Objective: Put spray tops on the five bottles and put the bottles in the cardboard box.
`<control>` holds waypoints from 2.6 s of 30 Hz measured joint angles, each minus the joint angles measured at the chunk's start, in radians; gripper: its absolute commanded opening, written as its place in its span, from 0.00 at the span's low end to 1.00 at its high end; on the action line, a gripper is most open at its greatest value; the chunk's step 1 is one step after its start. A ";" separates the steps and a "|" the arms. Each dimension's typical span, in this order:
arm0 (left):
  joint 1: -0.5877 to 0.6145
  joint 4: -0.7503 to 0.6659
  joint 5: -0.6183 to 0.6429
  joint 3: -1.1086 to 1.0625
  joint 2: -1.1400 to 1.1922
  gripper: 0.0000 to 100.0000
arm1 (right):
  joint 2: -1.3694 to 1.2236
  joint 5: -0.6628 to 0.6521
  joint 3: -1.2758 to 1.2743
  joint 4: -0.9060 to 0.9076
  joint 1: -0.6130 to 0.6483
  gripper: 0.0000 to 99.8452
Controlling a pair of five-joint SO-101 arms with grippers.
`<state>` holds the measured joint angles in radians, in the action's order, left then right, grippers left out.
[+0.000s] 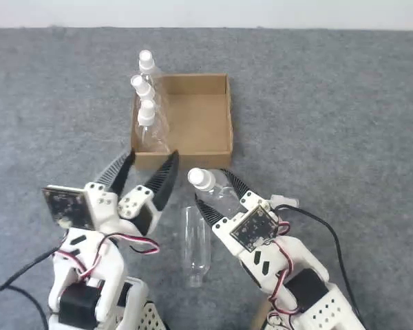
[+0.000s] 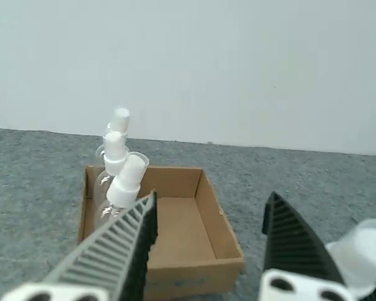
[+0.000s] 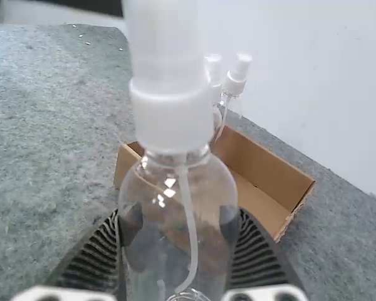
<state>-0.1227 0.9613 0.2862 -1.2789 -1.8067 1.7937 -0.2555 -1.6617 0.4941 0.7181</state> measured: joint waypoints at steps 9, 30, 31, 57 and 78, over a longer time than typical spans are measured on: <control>-0.167 0.003 -0.089 -0.043 0.000 0.25 | 0.000 0.003 0.000 0.000 -0.005 0.01; -0.305 0.037 -0.219 -0.034 -0.002 0.22 | -0.002 0.003 0.000 0.000 -0.014 0.01; -0.305 0.037 -0.222 -0.034 -0.002 0.22 | -0.002 0.003 0.000 0.000 -0.014 0.01; -0.123 0.075 -0.253 0.054 0.000 0.22 | 0.000 0.018 0.000 0.015 -0.051 0.01; 0.499 0.084 -0.244 -0.008 0.000 0.21 | 0.000 0.055 0.000 0.048 -0.135 0.01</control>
<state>0.3759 1.0457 0.0422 -1.2866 -1.8067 1.7937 -0.2002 -1.6617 0.5416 0.5831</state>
